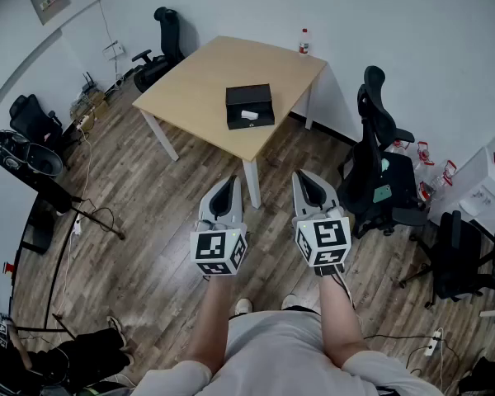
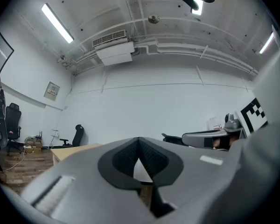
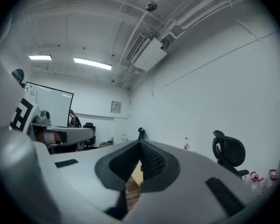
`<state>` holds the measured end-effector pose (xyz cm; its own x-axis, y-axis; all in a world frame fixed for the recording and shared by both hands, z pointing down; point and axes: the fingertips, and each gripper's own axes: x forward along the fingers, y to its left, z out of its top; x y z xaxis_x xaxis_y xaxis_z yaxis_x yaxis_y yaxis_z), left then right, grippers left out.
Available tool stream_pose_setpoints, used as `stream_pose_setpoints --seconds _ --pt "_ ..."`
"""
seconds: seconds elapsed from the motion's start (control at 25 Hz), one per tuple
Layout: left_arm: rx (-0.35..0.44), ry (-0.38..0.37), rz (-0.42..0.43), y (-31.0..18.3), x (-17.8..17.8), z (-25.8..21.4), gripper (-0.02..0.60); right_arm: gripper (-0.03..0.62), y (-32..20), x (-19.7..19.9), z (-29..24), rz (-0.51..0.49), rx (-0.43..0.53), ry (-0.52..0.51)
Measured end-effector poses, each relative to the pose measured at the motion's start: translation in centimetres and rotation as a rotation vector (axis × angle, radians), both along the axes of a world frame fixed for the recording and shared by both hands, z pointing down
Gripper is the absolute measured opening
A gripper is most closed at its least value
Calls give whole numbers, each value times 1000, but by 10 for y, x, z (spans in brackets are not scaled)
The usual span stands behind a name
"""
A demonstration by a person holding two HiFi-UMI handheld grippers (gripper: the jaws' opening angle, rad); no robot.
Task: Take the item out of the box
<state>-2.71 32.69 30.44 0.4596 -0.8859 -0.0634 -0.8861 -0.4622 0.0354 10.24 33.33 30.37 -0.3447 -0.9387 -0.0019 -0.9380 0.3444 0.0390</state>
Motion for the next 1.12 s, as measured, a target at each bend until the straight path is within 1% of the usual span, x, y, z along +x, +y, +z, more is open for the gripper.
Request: stream_pose_setpoints --seconds 0.28,0.48,0.6,0.72,0.92,1.12 --pt "-6 9 -24 6 24 1 8 12 6 18 2 -36 0 6" --pt "-23 9 -28 15 38 9 8 12 10 30 7 -63 9 -45" --pt "-40 -4 -31 15 41 17 8 12 3 34 14 -74 -4 -81" --pt "-55 3 -46 10 39 22 8 12 -1 30 18 -102 -12 -78" --pt "-53 30 -54 -24 39 26 8 12 -27 28 26 -124 -17 -66" --pt "-48 40 -45 -87 34 38 8 12 -89 24 40 -118 -24 -47"
